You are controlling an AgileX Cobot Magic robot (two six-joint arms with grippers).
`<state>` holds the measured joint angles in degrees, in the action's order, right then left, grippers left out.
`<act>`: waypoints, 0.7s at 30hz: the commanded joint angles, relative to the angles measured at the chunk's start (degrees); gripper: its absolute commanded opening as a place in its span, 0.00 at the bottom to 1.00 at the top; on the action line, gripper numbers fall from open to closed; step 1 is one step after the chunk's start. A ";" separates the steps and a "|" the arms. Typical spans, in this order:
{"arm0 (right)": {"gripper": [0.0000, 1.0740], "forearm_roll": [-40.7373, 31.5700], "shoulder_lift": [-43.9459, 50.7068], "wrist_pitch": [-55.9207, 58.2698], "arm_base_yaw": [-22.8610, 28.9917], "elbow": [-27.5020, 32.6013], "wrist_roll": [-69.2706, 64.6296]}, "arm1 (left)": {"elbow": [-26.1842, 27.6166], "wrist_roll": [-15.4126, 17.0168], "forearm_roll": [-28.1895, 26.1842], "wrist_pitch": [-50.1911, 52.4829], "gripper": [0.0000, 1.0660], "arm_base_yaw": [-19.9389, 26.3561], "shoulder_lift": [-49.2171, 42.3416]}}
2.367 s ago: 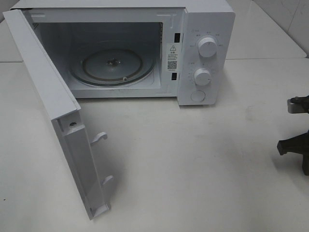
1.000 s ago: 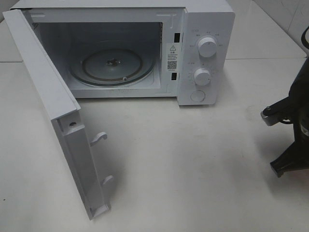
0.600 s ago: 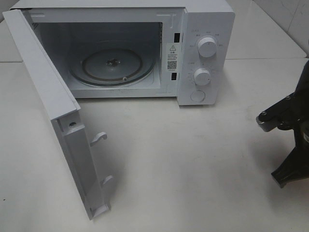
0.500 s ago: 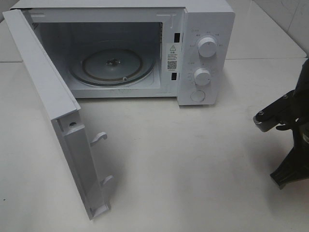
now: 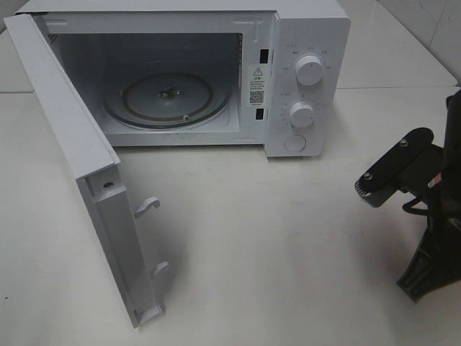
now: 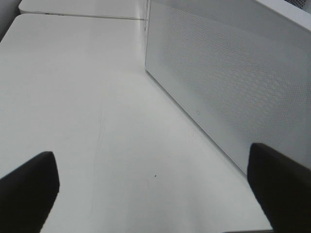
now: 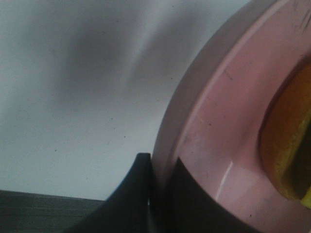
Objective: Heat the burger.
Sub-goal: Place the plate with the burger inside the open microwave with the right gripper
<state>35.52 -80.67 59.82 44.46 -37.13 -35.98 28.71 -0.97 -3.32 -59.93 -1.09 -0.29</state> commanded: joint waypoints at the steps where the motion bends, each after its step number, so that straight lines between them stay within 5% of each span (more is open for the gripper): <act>1: 0.00 2.86 1.20 4.18 5.44 0.34 -0.40 | -0.23 -0.23 -0.11 0.52 0.92 -0.11 -1.38; 21: 0.00 2.92 1.32 5.50 26.07 0.34 2.58 | -0.23 -0.23 -0.11 0.52 0.92 -0.11 -1.38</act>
<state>35.41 -79.81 62.51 70.07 -37.13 -34.26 28.71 -0.97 -3.32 -59.93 -1.09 -0.29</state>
